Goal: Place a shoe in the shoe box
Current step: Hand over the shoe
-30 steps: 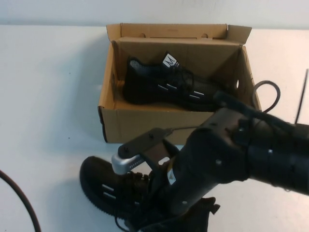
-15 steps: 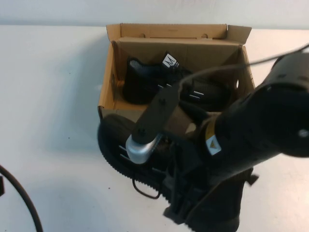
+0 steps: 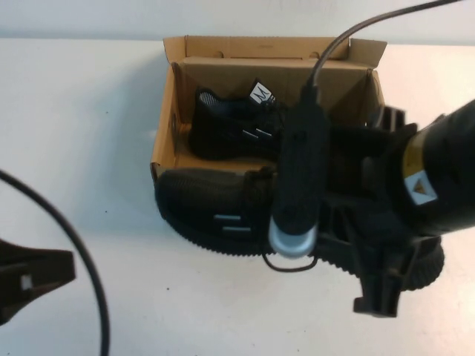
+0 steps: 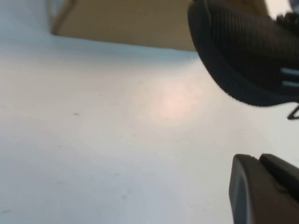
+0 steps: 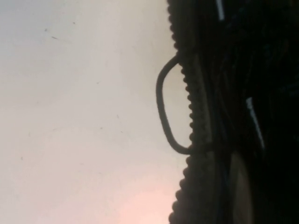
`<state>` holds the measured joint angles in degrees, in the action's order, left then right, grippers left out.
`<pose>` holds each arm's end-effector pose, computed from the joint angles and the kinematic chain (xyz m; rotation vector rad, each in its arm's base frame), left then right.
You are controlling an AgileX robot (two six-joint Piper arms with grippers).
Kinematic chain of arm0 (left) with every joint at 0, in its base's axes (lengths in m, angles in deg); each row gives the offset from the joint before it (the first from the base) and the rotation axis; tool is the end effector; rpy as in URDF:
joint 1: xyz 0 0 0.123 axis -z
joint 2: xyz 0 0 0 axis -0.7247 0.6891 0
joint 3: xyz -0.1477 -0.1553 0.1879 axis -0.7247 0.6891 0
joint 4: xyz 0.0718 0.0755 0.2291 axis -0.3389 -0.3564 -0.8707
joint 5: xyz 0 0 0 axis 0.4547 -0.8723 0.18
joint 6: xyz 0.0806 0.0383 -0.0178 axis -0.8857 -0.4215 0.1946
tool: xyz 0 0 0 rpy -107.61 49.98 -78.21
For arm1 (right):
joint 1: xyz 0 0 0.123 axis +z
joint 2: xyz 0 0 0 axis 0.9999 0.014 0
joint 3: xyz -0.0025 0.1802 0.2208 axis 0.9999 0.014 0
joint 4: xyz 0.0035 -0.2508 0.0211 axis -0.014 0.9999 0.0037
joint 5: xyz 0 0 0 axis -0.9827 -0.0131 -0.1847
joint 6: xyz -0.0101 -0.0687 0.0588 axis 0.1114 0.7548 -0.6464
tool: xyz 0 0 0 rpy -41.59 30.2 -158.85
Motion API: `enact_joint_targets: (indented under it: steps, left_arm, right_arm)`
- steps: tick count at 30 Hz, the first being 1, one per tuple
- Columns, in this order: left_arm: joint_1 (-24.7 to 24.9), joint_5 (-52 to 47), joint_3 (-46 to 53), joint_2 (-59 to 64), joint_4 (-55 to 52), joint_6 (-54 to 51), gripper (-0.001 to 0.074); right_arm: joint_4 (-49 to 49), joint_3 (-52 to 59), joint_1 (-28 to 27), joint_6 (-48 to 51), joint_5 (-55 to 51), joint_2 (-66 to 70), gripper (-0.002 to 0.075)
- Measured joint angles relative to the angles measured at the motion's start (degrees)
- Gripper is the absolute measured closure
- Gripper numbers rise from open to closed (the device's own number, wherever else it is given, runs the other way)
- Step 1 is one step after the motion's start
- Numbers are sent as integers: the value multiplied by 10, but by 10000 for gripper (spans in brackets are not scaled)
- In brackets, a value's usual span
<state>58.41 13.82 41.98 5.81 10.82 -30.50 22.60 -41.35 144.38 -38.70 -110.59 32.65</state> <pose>0.0936 -0.0629 0.3535 0.1837 2.3371 -0.7943 0.1608 0.2004 0.3873 -1.6774 1.9789 -0.0873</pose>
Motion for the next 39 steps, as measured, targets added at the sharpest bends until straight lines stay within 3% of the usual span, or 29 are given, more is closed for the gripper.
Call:
enact_joint_targets:
  steps: [12,22,25,30,31,34,39]
  left_arm:
    - [0,-5,0,132,207,-182,736]
    - [0,-49,0,203,250,-223,730]
    - [0,-48,0,204,258,-223,636]
    - [0,-46,0,204,306,-223,202]
    - [0,-45,0,204,315,-223,146]
    - [0,-36,0,204,343,-223,73]
    - [0,-16,0,204,375,-223,67]
  right_arm:
    - [14,53,0,19,-8,-104,730]
    - [29,106,0,9,-12,-167,730]
    - [25,106,0,7,-12,-174,730]
    - [13,112,0,7,-12,-174,731]
    - [11,112,0,7,-11,-173,731]
    - [9,113,0,7,0,-173,730]
    - [8,113,0,7,21,-173,731]
